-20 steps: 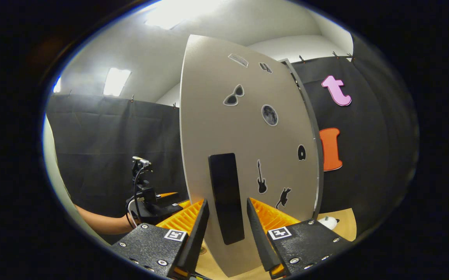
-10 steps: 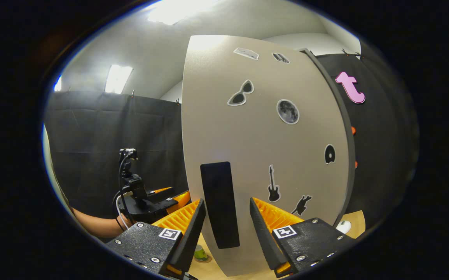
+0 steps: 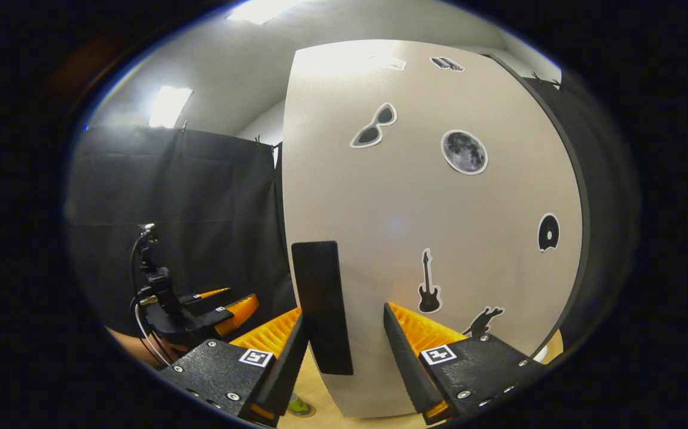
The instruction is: Open the cabinet door with the right hand, grasp the bottle in the cabinet with the left hand and place it on the coaster, then close the cabinet door with the right hand.
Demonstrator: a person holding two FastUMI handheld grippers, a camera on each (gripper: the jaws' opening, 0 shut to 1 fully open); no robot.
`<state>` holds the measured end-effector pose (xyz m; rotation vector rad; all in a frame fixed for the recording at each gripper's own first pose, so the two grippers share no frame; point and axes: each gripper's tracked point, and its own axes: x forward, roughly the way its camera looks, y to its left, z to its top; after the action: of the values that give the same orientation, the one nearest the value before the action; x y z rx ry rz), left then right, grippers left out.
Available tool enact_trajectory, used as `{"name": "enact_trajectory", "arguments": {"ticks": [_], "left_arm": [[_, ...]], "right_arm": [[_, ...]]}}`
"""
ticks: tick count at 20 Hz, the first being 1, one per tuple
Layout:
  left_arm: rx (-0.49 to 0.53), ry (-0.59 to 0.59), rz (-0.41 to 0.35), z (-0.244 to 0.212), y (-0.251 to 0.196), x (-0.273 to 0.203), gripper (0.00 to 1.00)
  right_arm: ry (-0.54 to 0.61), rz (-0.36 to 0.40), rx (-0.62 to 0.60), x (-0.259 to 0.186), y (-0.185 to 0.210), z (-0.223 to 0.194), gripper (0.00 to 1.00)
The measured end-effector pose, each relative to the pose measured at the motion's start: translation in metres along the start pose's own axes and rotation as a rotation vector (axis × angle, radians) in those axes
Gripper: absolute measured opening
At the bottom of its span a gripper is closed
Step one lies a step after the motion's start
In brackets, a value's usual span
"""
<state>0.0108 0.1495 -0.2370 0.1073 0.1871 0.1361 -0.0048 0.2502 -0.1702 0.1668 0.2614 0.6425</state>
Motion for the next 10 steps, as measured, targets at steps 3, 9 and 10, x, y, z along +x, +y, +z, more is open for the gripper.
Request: {"name": "enact_trajectory", "arguments": {"ticks": [3, 9, 10], "left_arm": [[-0.007, 0.0, 0.003, -0.005, 0.01, 0.013, 0.99], [-0.007, -0.001, -0.034, -0.002, 0.001, 0.028, 0.96], [-0.004, -0.001, -0.041, -0.001, -0.002, 0.03, 0.96]], "right_arm": [[0.013, -0.036, -0.043, 0.009, -0.005, -0.003, 0.77], [0.03, -0.109, -0.089, 0.029, -0.011, -0.005, 0.78], [0.032, -0.123, -0.086, 0.033, -0.012, -0.005, 0.78]]}}
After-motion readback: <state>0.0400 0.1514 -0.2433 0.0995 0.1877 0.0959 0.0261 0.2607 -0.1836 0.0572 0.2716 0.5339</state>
